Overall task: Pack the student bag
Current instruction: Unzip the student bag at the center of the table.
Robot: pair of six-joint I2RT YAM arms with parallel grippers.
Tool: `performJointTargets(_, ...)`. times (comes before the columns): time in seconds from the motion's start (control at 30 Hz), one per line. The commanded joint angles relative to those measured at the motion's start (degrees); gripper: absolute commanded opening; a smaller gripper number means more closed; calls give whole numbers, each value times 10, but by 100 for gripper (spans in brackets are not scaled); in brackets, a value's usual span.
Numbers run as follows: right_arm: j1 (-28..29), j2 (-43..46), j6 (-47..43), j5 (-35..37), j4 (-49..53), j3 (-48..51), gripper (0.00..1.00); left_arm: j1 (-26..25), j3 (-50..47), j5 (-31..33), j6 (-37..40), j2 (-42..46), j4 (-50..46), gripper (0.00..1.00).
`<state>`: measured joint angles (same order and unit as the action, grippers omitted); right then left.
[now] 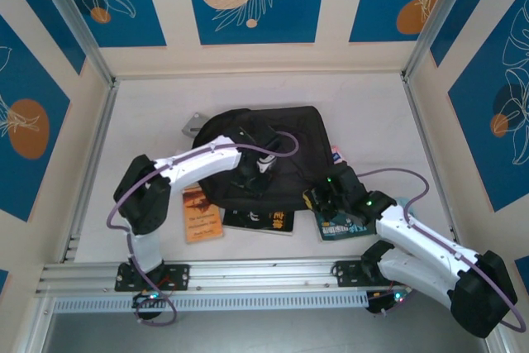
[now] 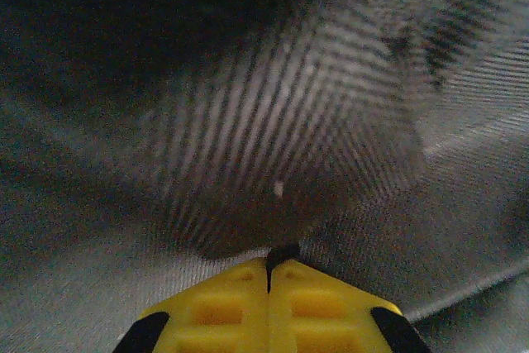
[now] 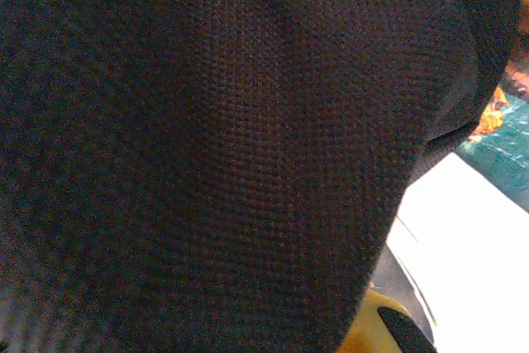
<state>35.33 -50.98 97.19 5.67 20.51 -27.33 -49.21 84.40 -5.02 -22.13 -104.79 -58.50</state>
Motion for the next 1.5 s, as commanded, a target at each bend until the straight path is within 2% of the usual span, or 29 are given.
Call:
performJointTargets(0.0, -9, 4, -36, 42, 46, -2, 4, 17, 15, 22, -12, 62, -38, 0)
performJointTargets(0.27, -24, 15, -65, 56, 38, 13, 10, 52, -32, 20, -33, 126, -24, 0)
performJointTargets(0.47, -44, 35, -119, 45, 50, 17, 10, 65, -41, 8, -44, 133, -13, 0)
performJointTargets(0.73, -108, 27, -189, 14, 63, 15, 7, 102, -54, 20, -51, 144, -12, 0)
performJointTargets(0.9, -131, -10, -251, 23, 89, -34, 6, 131, -62, 29, -56, 172, -14, 0)
performJointTargets(1.07, -134, -86, -323, 45, 123, -120, 4, 139, -53, 41, -54, 191, -21, 0)
performJointTargets(1.33, -139, -188, -386, 102, 195, -265, 5, 131, -36, -16, -41, 215, 0, 0)
performJointTargets(1.47, -169, -234, -383, 123, 248, -331, 5, 114, -15, -38, -16, 222, 12, 0)
